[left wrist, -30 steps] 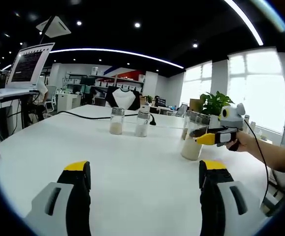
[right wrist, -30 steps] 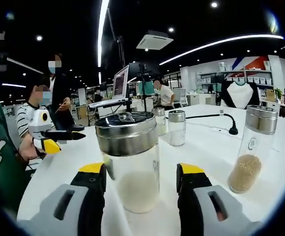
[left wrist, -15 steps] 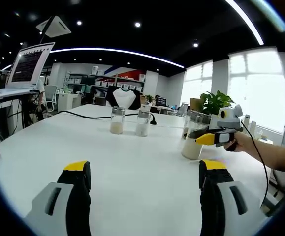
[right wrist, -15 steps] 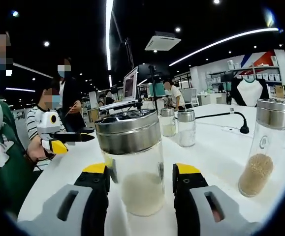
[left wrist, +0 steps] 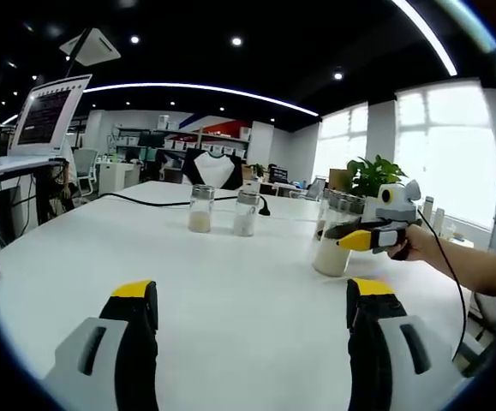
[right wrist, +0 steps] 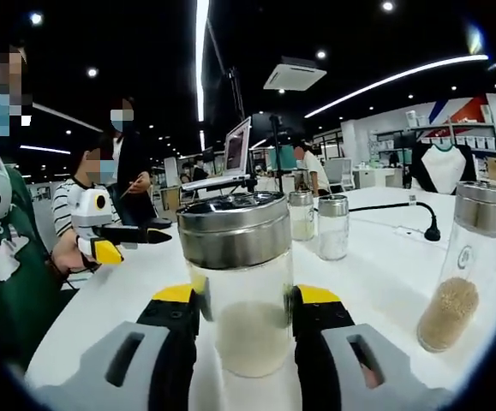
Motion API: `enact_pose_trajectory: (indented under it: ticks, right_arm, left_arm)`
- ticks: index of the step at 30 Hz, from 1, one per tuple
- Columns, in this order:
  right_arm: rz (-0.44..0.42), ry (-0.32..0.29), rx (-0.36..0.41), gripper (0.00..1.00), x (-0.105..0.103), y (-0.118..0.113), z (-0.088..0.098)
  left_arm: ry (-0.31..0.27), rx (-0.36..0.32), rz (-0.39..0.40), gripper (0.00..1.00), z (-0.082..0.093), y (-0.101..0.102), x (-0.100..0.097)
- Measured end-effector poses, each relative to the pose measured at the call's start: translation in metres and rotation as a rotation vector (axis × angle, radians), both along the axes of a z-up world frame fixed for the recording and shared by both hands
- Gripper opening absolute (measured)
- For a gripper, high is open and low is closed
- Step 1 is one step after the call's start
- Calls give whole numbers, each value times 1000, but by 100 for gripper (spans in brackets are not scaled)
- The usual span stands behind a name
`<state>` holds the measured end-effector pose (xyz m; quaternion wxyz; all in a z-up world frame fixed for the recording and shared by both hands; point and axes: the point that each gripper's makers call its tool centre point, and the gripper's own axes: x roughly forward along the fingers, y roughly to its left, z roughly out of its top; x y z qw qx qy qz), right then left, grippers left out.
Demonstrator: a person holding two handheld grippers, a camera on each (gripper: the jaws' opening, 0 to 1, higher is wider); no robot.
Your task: Rotate the seasoning bottle until the label or dispensing opening points toward the visible target arrow and the bottle remains upright within the marked orientation range
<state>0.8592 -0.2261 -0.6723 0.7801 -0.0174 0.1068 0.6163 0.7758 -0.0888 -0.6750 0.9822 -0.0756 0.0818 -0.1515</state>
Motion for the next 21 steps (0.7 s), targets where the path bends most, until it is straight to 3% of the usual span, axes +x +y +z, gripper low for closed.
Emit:
enact_pose_trajectory:
  ticks: [21]
  right_arm:
    - [-19, -17, -16, 41, 3, -1, -1]
  left_arm:
    - [6, 27, -6, 97, -3, -3, 0]
